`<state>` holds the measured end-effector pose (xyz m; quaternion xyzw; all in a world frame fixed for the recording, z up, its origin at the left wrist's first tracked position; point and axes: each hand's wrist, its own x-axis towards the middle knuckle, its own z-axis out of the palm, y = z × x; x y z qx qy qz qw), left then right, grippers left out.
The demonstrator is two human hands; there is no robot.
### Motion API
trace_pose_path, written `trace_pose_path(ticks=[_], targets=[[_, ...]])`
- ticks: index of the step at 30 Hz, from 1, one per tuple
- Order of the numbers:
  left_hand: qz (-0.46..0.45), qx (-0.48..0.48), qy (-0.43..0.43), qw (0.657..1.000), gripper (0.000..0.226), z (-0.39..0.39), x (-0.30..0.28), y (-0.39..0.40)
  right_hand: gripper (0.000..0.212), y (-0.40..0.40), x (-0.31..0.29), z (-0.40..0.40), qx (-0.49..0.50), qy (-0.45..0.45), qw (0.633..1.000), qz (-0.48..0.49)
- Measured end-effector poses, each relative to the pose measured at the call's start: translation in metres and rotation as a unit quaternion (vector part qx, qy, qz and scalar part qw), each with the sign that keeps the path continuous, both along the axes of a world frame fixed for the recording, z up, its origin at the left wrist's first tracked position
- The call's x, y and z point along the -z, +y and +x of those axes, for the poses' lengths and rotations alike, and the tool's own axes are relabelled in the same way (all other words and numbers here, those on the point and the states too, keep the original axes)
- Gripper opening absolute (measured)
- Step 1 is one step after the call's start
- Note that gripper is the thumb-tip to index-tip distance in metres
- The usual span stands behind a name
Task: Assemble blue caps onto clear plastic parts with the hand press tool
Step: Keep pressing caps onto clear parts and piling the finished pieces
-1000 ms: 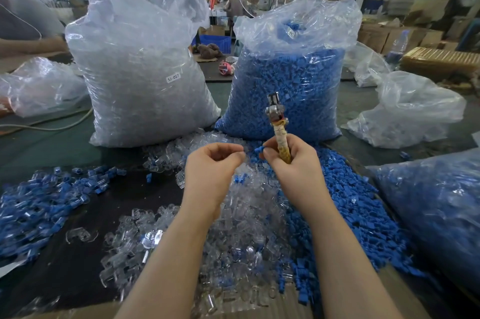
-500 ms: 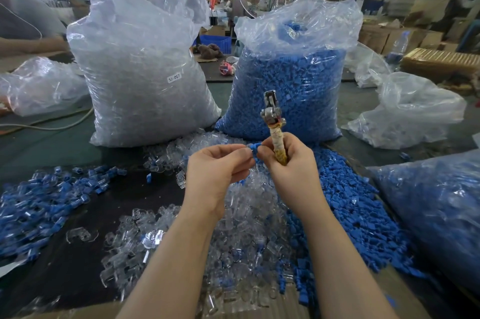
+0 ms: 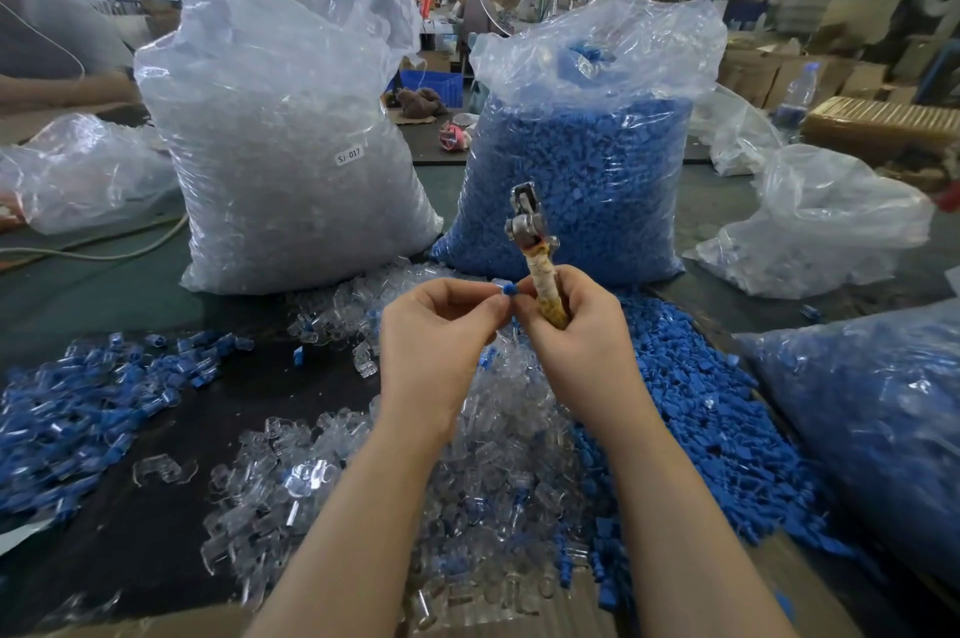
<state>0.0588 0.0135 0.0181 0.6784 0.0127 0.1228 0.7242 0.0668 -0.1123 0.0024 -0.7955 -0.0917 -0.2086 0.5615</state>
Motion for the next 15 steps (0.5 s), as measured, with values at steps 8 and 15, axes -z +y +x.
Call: trace_pose_path(ticks=[8, 15], targets=[[0.045, -0.037, -0.024, 0.998, 0.005, 0.003, 0.003, 0.003, 0.01, -0.007, -0.005, -0.002, -0.068, 0.06, 0.996, -0.016], [-0.045, -0.007, -0.025, 0.999, 0.009, 0.004, 0.002, 0.01, 0.009, -0.024, -0.004, -0.005, -0.108, 0.142, 0.981, -0.079]])
